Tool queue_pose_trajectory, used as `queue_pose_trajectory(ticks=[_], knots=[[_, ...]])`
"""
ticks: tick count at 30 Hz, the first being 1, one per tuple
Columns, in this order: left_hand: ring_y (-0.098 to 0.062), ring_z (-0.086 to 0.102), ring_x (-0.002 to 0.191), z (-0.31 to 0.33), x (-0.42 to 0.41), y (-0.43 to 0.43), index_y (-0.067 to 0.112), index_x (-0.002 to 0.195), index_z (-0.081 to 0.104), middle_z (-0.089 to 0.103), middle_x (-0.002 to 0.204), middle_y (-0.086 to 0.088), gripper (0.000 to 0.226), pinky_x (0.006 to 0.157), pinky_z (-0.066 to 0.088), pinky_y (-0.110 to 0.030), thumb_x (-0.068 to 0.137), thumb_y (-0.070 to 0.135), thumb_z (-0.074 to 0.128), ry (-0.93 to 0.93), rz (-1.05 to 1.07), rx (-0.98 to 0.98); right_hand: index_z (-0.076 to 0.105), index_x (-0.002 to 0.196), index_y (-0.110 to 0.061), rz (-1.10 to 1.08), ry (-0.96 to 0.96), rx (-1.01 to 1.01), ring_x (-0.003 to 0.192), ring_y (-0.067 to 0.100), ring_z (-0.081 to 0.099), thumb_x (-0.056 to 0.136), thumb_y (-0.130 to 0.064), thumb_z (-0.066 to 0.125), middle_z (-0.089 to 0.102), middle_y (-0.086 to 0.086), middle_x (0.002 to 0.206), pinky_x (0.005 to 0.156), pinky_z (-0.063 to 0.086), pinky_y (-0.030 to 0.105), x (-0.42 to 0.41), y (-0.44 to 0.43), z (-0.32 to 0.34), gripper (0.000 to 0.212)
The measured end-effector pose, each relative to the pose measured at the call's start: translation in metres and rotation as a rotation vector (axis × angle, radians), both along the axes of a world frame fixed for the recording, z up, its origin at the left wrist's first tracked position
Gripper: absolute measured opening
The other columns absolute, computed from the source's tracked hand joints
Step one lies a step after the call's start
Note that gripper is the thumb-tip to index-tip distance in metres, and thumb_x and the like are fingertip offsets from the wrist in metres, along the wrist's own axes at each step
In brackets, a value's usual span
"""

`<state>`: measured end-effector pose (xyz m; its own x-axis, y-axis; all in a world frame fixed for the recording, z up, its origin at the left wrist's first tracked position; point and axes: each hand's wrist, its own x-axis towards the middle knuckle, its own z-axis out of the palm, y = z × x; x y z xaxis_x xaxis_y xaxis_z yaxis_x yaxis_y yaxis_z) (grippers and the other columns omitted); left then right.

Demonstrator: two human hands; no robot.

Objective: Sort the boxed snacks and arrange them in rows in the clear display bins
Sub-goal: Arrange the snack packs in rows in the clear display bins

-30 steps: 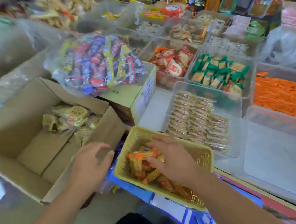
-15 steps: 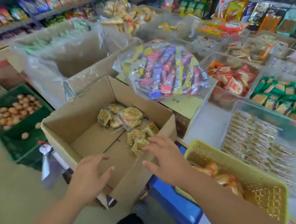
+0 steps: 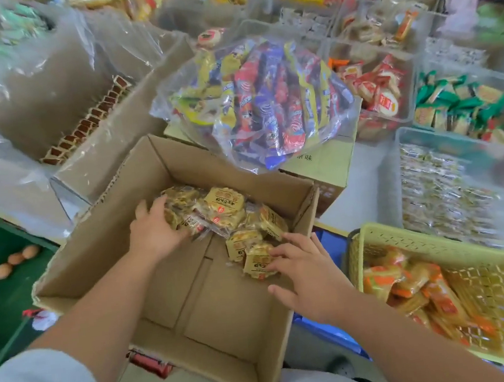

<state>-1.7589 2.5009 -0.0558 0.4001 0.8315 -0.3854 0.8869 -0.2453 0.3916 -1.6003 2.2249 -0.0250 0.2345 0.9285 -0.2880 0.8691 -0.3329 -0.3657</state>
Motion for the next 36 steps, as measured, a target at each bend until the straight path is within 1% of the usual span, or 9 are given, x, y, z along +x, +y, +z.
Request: queue_pose_trajectory(ticks=[5,8,11,15,22,27,32,34,36], knots=[[-0.051,0.022,0.148,-0.032,0.027,0.027,0.049,0.16,0.013,-0.008,0.171,-0.008,0.125,0.118,0.032,-0.06,0.063,0.057,0.091,0.099,-0.072,-0.041,0.055,0.139,-0.04,-0.006,0.026,-0.032,0.152,0.015,0.006,0.092,-0.063,0.039,0.039,-0.018,0.151,0.125,-0.002,0.052,0.002,0.001,0.001,0.055],[-0.046,0.002,0.155,-0.041,0.043,0.024,0.053,0.159,0.007,-0.012,0.171,-0.003,0.133,0.115,0.014,-0.076,0.054,0.072,0.087,0.214,-0.228,0.152,0.054,0.138,-0.041,-0.012,0.042,-0.036,0.152,0.013,0.005,0.088,-0.067,0.032,0.037,-0.019,0.152,0.125,0.006,0.055,0.004,0.0,0.001,0.061],[-0.039,0.001,0.157,-0.046,0.059,0.019,0.045,0.161,0.009,-0.001,0.172,-0.007,0.133,0.119,0.006,-0.071,0.056,0.067,0.088,0.189,-0.494,0.321,0.055,0.137,-0.041,-0.027,0.039,-0.026,0.152,0.013,0.007,0.088,-0.067,0.032,0.038,-0.019,0.151,0.124,0.011,0.056,0.003,0.0,-0.001,0.06],[-0.039,0.032,0.148,-0.05,0.074,0.012,0.033,0.159,0.03,0.027,0.166,-0.014,0.103,0.119,0.032,-0.054,0.073,0.046,0.085,0.094,-0.748,0.222,0.057,0.135,-0.041,-0.039,0.038,-0.04,0.152,0.013,0.008,0.088,-0.067,0.031,0.04,-0.017,0.151,0.123,0.014,0.057,0.002,0.003,-0.002,0.059],[-0.036,0.05,0.133,-0.044,0.086,0.005,0.028,0.15,0.049,0.051,0.148,-0.01,0.082,0.111,0.043,-0.046,0.077,0.039,0.083,0.04,-0.739,0.163,0.058,0.134,-0.042,-0.054,0.037,-0.033,0.151,0.012,0.01,0.089,-0.065,0.037,0.042,-0.019,0.148,0.123,0.017,0.055,0.002,0.003,-0.002,0.055],[-0.028,0.056,0.098,-0.025,0.082,0.007,0.019,0.111,0.073,0.062,0.105,-0.004,0.05,0.081,0.049,-0.04,0.066,0.033,0.086,-0.129,-0.661,0.263,0.058,0.135,-0.041,-0.061,0.054,-0.031,0.151,0.011,0.008,0.089,-0.063,0.04,0.041,-0.019,0.148,0.123,0.016,0.055,0.001,0.002,-0.001,0.054],[-0.015,0.056,0.076,0.012,0.072,0.004,0.031,0.082,0.06,0.057,0.08,0.013,0.032,0.062,0.044,-0.032,0.057,0.041,0.078,-0.148,-0.777,0.071,0.058,0.135,-0.04,-0.063,0.068,-0.034,0.152,0.012,0.006,0.092,-0.059,0.046,0.04,-0.018,0.15,0.123,0.014,0.054,0.001,0.002,0.001,0.049],[-0.016,0.057,0.084,0.023,0.07,-0.003,0.029,0.077,0.059,0.058,0.088,0.012,0.033,0.07,0.05,-0.034,0.053,0.048,0.072,-0.038,-0.963,-0.006,0.058,0.134,-0.04,-0.062,0.065,-0.033,0.152,0.012,0.006,0.092,-0.059,0.047,0.04,-0.018,0.15,0.123,0.014,0.054,0.001,0.002,0.001,0.048],[-0.019,0.053,0.116,0.025,0.074,-0.015,0.032,0.087,0.068,0.058,0.128,0.006,0.041,0.097,0.049,-0.038,0.052,0.054,0.071,0.069,-1.134,-0.003,0.059,0.133,-0.04,-0.062,0.06,-0.028,0.152,0.013,0.007,0.092,-0.059,0.047,0.041,-0.018,0.149,0.123,0.014,0.054,0.001,0.003,0.0,0.047]])
